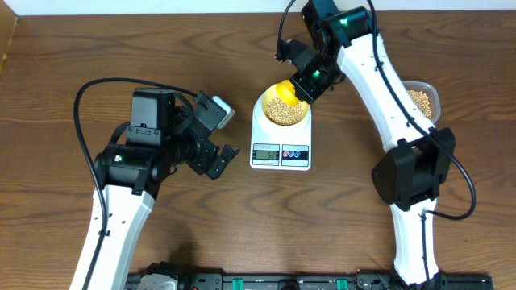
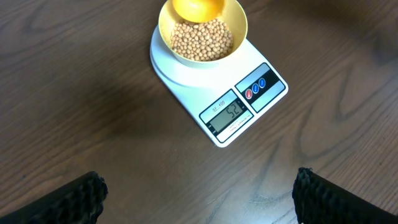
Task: Scoop item into bowl and weigh 50g on scale
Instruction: 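Bring the scoop back over the yellow bowl with the right gripper, then tip the scoop into the bowl and lift it away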
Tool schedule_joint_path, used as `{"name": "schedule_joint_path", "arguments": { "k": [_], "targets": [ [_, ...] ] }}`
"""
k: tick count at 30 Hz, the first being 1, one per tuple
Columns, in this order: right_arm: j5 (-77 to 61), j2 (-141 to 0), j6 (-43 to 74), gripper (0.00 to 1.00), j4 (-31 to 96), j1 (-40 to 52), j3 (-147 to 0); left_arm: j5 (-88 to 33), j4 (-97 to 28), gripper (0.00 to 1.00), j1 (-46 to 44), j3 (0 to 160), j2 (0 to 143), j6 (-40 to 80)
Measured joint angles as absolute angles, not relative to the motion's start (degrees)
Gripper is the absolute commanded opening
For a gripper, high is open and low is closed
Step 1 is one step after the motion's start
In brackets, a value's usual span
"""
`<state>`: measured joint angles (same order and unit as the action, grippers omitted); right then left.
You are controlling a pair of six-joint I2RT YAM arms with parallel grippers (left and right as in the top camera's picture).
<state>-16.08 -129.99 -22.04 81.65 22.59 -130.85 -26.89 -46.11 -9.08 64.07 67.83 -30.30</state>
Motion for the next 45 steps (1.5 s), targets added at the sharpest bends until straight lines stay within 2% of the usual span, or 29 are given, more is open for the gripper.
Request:
{"name": "schedule_joint_path", "arguments": {
  "k": [45],
  "targets": [
    [-14.57,-133.03,-22.00,0.01,81.43,23.77,-130.82,-26.89,-46.11,0.98,-9.10,64.07,67.83,-30.30]
  ]
}}
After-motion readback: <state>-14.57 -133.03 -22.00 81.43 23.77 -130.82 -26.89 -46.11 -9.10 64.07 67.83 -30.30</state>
